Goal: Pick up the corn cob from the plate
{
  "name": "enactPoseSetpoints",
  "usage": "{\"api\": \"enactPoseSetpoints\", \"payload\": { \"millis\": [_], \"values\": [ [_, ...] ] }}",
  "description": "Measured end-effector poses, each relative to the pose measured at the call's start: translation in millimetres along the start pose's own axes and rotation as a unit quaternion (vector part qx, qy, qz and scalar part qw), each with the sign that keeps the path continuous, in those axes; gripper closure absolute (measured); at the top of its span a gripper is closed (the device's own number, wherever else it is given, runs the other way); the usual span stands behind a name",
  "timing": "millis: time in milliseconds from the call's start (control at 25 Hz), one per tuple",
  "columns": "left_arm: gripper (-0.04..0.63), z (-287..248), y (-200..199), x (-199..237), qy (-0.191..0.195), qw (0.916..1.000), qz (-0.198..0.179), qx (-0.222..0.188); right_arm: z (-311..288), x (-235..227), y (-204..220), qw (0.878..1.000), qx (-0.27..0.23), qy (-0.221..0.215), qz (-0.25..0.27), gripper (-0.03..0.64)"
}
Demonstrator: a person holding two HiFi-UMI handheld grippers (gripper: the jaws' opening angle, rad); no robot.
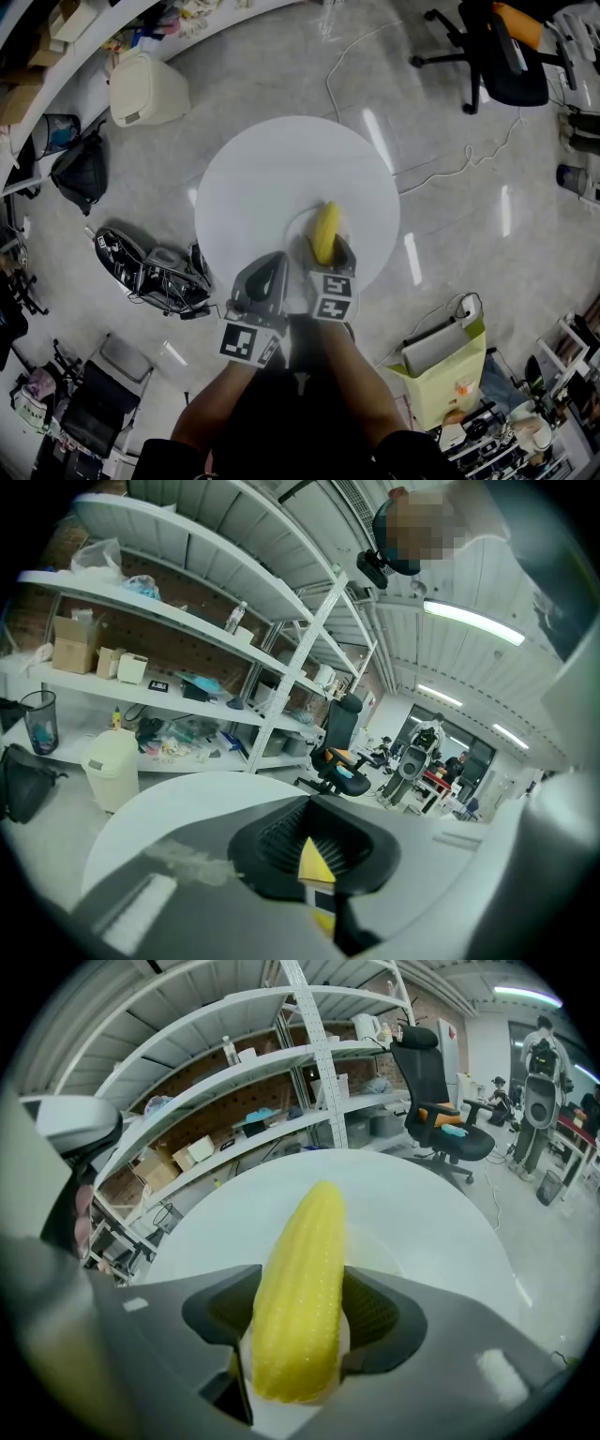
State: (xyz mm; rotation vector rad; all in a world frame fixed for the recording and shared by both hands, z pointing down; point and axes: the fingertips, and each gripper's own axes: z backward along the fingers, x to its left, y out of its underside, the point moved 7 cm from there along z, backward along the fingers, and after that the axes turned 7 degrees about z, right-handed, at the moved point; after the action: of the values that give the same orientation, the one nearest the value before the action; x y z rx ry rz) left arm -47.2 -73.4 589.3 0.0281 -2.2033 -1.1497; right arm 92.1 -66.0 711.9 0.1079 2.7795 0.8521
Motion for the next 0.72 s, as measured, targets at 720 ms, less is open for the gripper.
{"api": "enactPoseSetpoints", "payload": {
  "millis": [720],
  "values": [
    [0.594,8.3,1.0,8.6,-0.006,1.0000,0.004,-0.003,-1.5,-2.4,-0.9,1.000,0.005,-0.010,0.007,0.362]
  ]
}}
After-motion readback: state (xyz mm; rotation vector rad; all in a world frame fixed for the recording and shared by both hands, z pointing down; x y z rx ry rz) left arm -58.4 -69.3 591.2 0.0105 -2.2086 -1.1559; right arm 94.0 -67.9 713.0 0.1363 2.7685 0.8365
